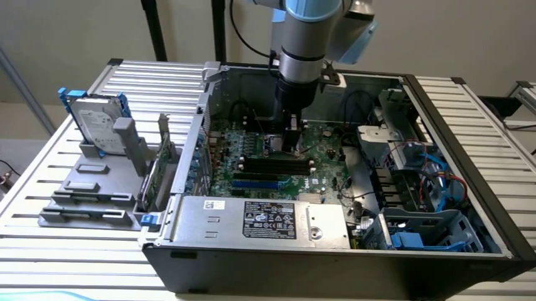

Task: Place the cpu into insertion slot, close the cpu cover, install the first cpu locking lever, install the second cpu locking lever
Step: 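Place the cpu into insertion slot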

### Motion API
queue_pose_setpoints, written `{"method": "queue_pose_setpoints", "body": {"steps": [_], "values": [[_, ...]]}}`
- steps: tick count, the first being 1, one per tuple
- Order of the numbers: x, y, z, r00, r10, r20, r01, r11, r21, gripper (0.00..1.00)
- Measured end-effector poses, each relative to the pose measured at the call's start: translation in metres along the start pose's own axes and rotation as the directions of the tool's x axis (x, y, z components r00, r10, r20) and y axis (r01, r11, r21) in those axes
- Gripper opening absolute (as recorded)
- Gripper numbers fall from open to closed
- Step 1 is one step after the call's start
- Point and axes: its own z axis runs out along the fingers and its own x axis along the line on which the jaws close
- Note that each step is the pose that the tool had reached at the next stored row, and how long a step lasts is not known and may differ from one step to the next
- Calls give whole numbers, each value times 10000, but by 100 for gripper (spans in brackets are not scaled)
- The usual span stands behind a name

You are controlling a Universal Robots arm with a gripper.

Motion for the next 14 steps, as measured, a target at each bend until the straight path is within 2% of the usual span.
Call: {"method": "queue_pose_setpoints", "body": {"steps": [2,4,5,9,12,14], "values": [[-5,-16,-65,10000,-1,-19,1,10000,1,62],[-16,-48,-113,10000,-1,-45,1,10000,1,54],[-23,-66,-136,10000,-2,-59,2,10000,1,54],[-54,-145,-210,10000,-2,-98,2,10000,1,30],[-88,-214,-259,9999,-2,-110,2,10000,0,24],[-116,-267,-288,9999,-3,-115,3,10000,-2,12]]}}
